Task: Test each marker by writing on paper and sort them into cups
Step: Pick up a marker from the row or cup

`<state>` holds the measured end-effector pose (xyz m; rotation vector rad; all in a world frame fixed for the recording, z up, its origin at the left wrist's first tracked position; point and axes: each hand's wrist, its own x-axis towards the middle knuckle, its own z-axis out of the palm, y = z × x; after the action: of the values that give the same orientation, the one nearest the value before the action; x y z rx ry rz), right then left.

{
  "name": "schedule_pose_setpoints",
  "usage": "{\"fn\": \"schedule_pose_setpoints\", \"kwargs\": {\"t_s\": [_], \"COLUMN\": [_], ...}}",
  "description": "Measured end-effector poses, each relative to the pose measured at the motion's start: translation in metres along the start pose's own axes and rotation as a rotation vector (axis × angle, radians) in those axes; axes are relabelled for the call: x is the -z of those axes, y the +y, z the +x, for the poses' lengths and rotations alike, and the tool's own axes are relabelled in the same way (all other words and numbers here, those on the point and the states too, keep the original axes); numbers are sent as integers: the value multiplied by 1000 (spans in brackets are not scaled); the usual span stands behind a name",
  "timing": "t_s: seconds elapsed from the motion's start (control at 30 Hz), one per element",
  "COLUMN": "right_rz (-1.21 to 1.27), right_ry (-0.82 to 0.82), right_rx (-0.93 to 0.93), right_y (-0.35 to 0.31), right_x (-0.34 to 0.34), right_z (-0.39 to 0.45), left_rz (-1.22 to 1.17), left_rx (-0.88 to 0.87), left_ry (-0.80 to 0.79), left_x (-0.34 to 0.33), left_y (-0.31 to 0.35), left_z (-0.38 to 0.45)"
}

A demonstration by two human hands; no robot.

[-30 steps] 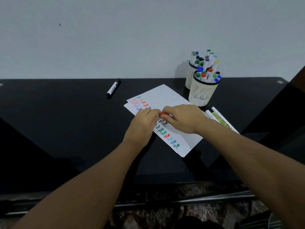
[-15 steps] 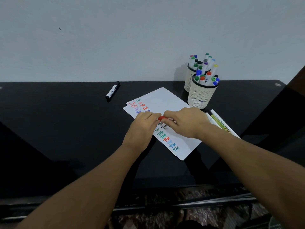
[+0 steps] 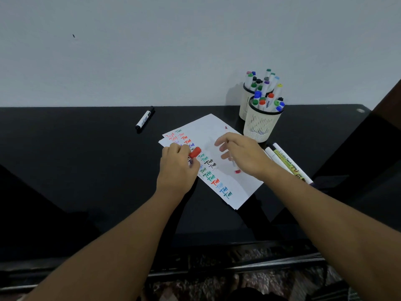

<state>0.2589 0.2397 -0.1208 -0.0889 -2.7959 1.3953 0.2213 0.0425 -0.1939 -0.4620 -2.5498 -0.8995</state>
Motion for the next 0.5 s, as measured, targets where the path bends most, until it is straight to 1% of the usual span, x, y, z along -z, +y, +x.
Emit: {"fn": "schedule_pose_setpoints", "kwargs": {"t_s": [0.07,0.1,0.17,0.3,0.4,0.5], "right_rz": [225,271,289,324,267,283], "right_ry": [-3,-12,-12,87,135,141], "right_rx": [-68,-77,-69,26,44,41], "right_y": [7,12,20,24,24,29], "right_x": [-2,-4,-7,-12,-15,-20], "right_z": [-3,-6,-13,-25,-31,-38], "left_rz": [16,18,21,40,40,45], "left_rx": [55,78,90,-33,-24,-22], "left_ry": [-22,-35,-62,-146,-182,-187], "left_x": [-1,-1,0,0,0,-1], "left_y": [0,0,1,1,2,1], "left_z": [0,0,1,3,6,6]}}
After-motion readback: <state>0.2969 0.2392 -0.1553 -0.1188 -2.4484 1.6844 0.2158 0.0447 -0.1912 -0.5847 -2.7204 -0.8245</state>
